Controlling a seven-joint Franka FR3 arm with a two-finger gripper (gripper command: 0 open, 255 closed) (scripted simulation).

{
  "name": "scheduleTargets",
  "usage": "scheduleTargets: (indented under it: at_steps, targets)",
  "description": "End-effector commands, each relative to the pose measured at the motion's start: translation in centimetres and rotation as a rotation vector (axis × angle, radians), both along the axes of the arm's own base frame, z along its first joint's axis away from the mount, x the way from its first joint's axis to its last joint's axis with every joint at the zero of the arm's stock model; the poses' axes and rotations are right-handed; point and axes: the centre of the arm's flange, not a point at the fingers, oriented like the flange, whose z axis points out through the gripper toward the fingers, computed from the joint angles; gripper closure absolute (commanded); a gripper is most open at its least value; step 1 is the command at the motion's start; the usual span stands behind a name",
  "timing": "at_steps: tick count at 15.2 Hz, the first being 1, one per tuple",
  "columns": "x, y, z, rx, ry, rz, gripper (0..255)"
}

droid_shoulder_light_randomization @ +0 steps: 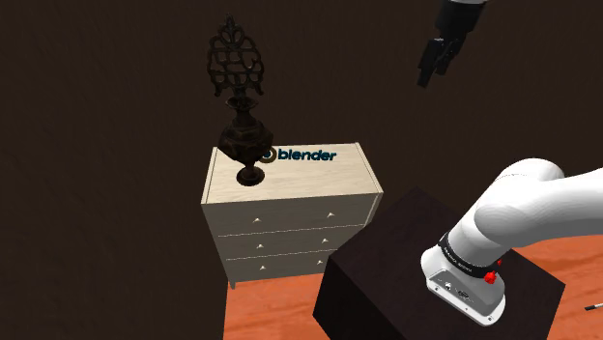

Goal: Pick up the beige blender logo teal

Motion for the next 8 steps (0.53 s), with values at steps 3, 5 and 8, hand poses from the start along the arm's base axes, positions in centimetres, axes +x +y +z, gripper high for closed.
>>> scheduleTargets:
  at_steps: [3, 5, 8]
  targets:
    - [2.1, 0.1, -1.6, 0.001, 0.007, 0.051, 0]
    - [4.3, 0.3, -3.2, 0.002, 0.013, 0.102, 0]
    - [7.4, 0.7, -5.7, 0.004, 0.023, 0.178, 0]
